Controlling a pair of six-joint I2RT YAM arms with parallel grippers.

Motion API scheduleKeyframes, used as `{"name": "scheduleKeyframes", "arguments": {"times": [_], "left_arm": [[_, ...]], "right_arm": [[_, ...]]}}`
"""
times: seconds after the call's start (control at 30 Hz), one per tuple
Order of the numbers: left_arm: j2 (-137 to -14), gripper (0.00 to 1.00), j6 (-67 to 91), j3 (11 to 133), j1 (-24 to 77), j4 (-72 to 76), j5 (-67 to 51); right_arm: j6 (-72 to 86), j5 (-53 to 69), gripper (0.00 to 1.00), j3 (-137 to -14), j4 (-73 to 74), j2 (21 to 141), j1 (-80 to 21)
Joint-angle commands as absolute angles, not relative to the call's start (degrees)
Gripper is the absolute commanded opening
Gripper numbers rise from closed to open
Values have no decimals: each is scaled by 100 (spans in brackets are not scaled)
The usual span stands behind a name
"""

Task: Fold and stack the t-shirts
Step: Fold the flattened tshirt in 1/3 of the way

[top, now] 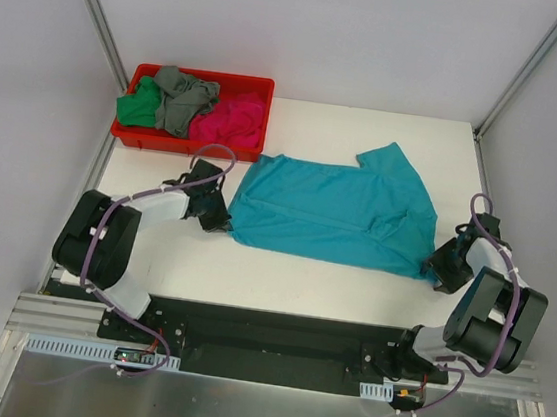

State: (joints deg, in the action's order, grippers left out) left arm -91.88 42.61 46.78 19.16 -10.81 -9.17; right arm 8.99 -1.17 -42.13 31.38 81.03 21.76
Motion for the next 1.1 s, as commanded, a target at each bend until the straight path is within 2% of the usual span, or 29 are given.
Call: {"name": "scheduleKeyframes", "arguments": {"times": [0.0,0.2,0.37,0.4,0.47,0.57,0.63,0.67,0.77,0.97,1.07], "left_arm": [[-8527,0,4411,3825,2074,-1547,-1028],[-7017,0,5280,2271,2539,-1696,-1222],[-5023,0,6098,977,2812,-2362,-1248],[-4549,4,6221,880,2812,-2712,-1135],[-3713,19,6336,756,2821,-3004,-1090],[-2885,32,6469,1018,2813,-3636,-530],[-2734,63,6347,1500,2812,-4093,-230],[-2760,99,6241,1738,2812,-4305,-89],[-3083,99,5846,2555,2812,-4544,289],[-4559,99,4958,3550,2812,-4062,546],[-5359,89,4703,3700,2812,-3255,98]], "right_arm": [[976,-142,59,-4026,3339,7700,2206],[677,272,76,-3850,3665,6541,2206],[475,1148,86,-3894,3823,5565,2206],[466,1438,88,-3911,3797,5424,2206],[422,1949,96,-3929,3718,5222,2206],[334,2582,96,-4016,3727,5142,2189],[264,2750,96,-4060,3770,5194,2136],[211,2768,96,-4078,3805,5238,2066],[194,2445,96,-4200,3762,5518,1558],[53,469,96,-5122,3665,6563,-297],[219,36,96,-5588,3612,7319,-448]]}}
